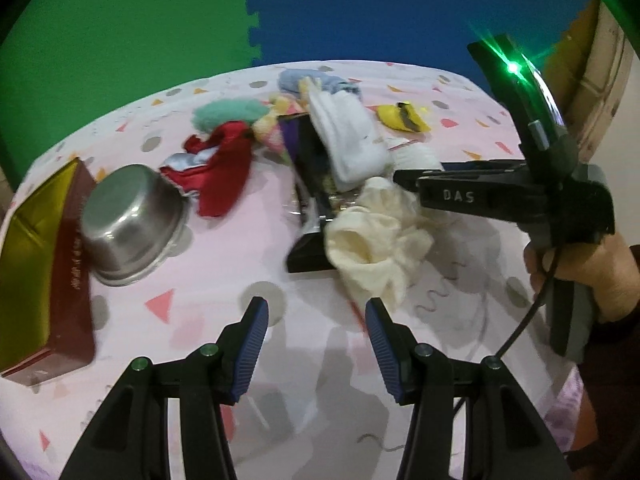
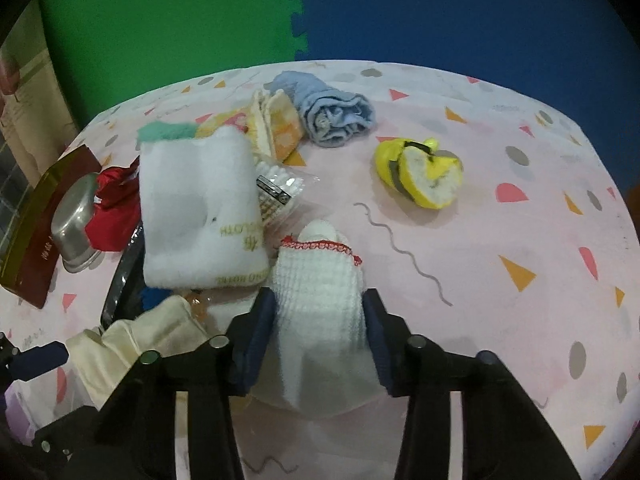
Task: Organize soft objects
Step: 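Grasp the white knit sock with the right gripper while left approaches scrunchie, then grasp the cream scrunchie with the left gripper and lift it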
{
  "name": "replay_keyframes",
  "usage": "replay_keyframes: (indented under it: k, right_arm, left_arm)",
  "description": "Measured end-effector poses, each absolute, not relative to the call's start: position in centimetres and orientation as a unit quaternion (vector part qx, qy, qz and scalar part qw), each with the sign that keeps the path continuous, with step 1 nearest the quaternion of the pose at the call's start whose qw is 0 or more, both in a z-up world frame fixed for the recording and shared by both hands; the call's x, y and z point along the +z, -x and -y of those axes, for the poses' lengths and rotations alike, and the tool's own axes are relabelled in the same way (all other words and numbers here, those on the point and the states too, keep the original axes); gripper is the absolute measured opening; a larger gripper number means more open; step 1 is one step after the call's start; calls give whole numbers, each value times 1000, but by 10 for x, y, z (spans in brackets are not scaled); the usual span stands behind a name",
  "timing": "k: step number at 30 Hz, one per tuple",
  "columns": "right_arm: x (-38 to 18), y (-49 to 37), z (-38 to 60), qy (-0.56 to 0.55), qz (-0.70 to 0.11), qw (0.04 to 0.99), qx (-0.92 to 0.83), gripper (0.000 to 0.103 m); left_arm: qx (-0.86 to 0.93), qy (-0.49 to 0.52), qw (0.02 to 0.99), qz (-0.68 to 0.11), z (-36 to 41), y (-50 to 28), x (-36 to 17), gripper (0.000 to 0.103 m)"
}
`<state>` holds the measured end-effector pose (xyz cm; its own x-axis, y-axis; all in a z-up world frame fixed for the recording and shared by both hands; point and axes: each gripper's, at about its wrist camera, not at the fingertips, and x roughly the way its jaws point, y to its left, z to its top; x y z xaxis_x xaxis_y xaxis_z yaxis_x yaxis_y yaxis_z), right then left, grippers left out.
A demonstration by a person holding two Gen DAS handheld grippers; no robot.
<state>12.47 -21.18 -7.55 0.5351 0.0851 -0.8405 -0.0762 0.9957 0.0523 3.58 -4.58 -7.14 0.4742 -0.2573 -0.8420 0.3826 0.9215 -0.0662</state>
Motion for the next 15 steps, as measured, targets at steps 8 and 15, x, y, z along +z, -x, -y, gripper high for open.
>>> replay_keyframes:
  k: [8,15]
  right_arm:
    - [-71,-97,237,-6,-488,872,14,31]
    - [-74,-88,245,-16,-489,872,20,32]
  left_arm:
    - [-223,-54,842,-489,61,-40,-78,52]
    - [-218,-21,838,-500,65,-54,-80,52]
